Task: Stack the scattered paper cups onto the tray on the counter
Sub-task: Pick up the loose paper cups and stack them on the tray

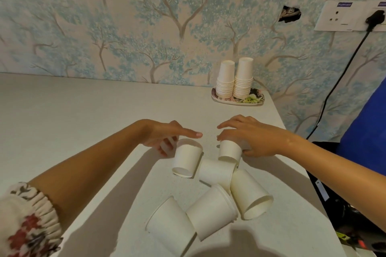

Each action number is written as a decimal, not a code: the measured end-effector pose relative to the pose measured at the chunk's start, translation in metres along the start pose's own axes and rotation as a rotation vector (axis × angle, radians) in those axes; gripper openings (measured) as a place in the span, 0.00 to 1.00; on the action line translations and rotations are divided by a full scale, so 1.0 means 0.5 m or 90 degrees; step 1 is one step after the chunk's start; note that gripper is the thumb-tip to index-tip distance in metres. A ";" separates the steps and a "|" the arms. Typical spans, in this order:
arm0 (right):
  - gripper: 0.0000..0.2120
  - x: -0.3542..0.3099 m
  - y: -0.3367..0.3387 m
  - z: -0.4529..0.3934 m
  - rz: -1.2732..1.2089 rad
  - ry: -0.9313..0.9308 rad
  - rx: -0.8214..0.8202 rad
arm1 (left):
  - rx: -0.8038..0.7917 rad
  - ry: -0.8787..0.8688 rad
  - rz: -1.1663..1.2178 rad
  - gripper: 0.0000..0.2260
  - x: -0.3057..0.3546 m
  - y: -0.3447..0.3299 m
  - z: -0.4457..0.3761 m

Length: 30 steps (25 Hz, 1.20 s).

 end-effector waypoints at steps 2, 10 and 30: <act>0.31 -0.005 -0.001 -0.010 -0.007 0.008 0.022 | -0.021 0.040 -0.058 0.41 -0.001 -0.023 0.016; 0.28 0.026 -0.012 -0.022 -0.155 -0.056 0.073 | 0.042 0.023 0.009 0.36 0.012 -0.025 -0.006; 0.35 0.264 0.151 -0.356 -0.488 -0.437 0.456 | 0.303 -0.409 0.525 0.35 -0.035 -0.078 -0.238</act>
Point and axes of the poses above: each hand's wrist, its own z-axis away from the middle knuckle, its own y-axis out of the back of the hand, x = y × z, the point moved 1 cm from there along -z, towards the middle knuckle, and after that the axes turned 15 degrees about -y, right-handed, at the moved point
